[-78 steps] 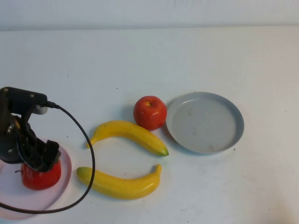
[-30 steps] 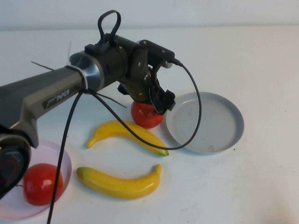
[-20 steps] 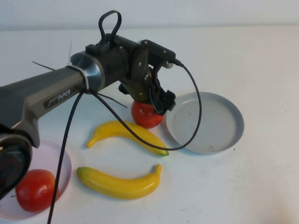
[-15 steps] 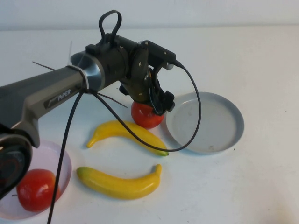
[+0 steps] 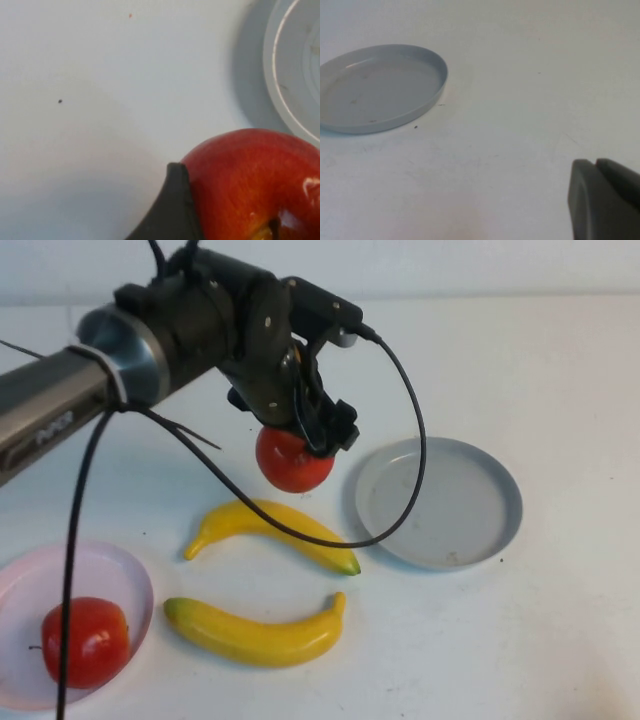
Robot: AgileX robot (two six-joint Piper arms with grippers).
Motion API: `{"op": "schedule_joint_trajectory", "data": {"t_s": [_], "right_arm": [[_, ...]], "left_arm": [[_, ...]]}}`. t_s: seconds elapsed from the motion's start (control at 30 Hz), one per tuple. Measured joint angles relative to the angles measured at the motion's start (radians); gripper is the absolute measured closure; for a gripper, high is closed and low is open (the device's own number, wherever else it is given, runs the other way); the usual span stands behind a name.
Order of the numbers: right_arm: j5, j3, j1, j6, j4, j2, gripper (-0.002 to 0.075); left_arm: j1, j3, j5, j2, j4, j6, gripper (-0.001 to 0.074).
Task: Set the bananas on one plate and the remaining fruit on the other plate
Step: Put one type of fruit in the left plate
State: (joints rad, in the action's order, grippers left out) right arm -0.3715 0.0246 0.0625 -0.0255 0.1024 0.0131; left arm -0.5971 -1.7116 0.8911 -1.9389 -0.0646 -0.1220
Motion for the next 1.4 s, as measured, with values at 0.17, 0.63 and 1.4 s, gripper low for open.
{"op": "schedule_joint_trajectory", "data": {"t_s": [0.17, 0.63, 1.4], "right_arm": [[0.0, 0.0, 0.0, 0.0, 0.0, 0.0, 0.0741], [0.0, 0.0, 0.0, 0.0, 0.0, 0.0, 0.0742], [0.0, 0.0, 0.0, 0.0, 0.0, 0.0, 0.0741]], "left_arm": [[0.002, 0.042, 0.122, 0.118, -0.037, 0.038, 0.0162], [0.245, 0.476, 0.155, 0.462, -0.129, 0.191, 0.0163], [0.47, 0.761, -0.049, 0.51, -0.157, 0.226, 0.0066]]}}
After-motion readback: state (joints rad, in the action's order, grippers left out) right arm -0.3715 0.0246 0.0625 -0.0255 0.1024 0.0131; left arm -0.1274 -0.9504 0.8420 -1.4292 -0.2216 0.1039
